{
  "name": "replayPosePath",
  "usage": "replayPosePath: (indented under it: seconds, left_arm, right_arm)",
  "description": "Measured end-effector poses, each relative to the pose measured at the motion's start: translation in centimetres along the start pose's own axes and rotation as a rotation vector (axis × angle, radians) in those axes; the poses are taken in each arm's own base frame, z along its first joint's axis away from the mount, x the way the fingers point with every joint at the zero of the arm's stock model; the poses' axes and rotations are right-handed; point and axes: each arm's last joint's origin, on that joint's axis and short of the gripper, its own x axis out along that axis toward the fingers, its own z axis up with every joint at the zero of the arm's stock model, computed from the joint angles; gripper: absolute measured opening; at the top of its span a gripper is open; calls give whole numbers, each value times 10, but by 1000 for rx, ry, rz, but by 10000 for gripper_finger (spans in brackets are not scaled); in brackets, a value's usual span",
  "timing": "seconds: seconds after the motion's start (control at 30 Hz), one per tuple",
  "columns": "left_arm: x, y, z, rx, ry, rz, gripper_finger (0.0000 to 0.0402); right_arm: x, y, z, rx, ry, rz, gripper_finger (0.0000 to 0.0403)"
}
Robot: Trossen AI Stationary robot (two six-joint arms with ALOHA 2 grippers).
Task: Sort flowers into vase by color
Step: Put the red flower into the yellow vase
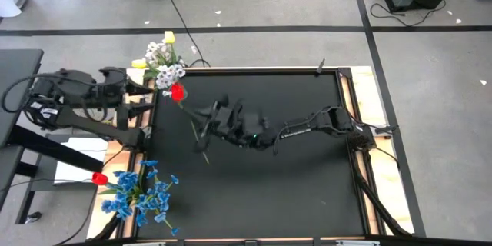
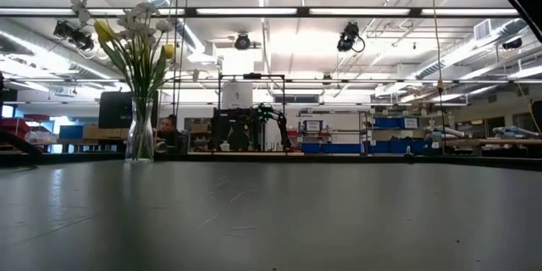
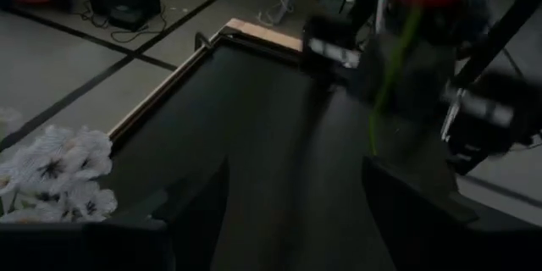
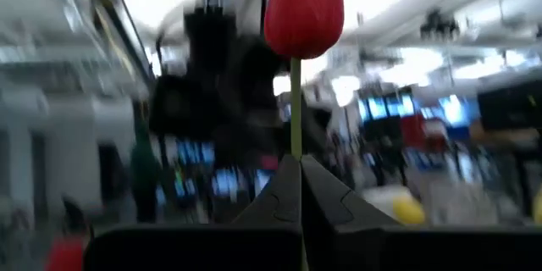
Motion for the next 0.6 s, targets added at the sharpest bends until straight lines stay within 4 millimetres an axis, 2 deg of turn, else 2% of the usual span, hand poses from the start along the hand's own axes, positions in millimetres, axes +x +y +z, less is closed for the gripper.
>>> replayPosePath:
  seconds: [0.27,0.43,0.6]
  left_arm:
    - [44,-23,16,104,34,-3,274]
    - [70,-37,28,164,-17,-18,274]
    - [78,-44,35,201,-63,-66,250]
  right_arm:
    - [9,-28,17,75,-203,32,1]
    - [10,-31,21,77,-245,71,1]
    - [10,-30,22,78,-258,92,2]
